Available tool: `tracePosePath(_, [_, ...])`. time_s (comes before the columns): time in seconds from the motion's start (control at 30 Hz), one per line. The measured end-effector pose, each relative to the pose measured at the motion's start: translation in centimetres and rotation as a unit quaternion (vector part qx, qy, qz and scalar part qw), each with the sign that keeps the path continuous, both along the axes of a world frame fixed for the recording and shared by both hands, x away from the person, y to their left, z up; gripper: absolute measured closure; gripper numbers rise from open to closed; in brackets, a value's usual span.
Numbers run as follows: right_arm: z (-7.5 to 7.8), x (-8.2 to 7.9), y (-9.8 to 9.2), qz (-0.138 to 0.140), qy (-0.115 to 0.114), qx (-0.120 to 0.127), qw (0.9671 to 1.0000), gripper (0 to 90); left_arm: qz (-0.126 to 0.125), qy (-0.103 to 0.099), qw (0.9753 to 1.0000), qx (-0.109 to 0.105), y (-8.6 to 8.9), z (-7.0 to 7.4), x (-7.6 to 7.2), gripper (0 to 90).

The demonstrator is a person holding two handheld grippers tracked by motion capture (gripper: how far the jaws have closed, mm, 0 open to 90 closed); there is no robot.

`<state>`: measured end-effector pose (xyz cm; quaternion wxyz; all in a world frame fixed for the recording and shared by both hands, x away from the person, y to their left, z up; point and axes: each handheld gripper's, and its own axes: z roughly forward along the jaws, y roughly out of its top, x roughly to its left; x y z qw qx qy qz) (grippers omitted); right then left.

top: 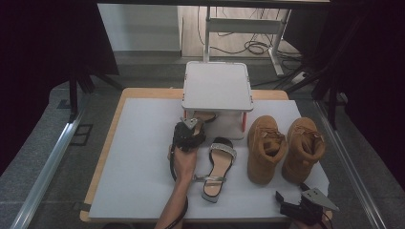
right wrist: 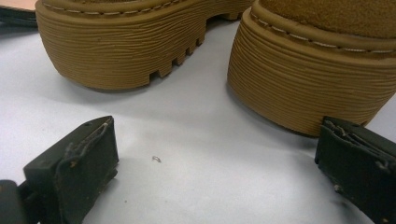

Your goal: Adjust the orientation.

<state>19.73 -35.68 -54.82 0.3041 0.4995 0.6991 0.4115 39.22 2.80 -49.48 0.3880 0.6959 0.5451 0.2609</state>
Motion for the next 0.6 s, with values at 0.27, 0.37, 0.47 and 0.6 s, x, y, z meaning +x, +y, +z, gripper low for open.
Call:
tracePosePath(0.27, [0.0, 0.0, 0.0, 0.0, 0.0, 0.0, 1.0, 0.0, 0.022, 0.009, 0.9996, 0.016, -0.9, 0.1, 1.2, 39.1])
tracePosePath(0.37, [0.0, 0.0, 0.0, 0.0, 0.0, 0.0, 1.0, 0.0, 0.029, 0.01, 0.9994, 0.017, -1.2, 0.0, 1.5, 39.1])
tracePosePath(0.47, [0.0, 0.0, 0.0, 0.0, 0.0, 0.0, 1.0, 0.0, 0.033, 0.014, 0.9992, 0.019, -1.3, -0.2, 1.8, 39.0])
tracePosePath(0.6, [0.0, 0.0, 0.0, 0.001, 0.0, 0.0, 1.0, 0.0, 0.03, 0.017, 0.9992, 0.019, -1.0, -0.7, 2.1, 39.0])
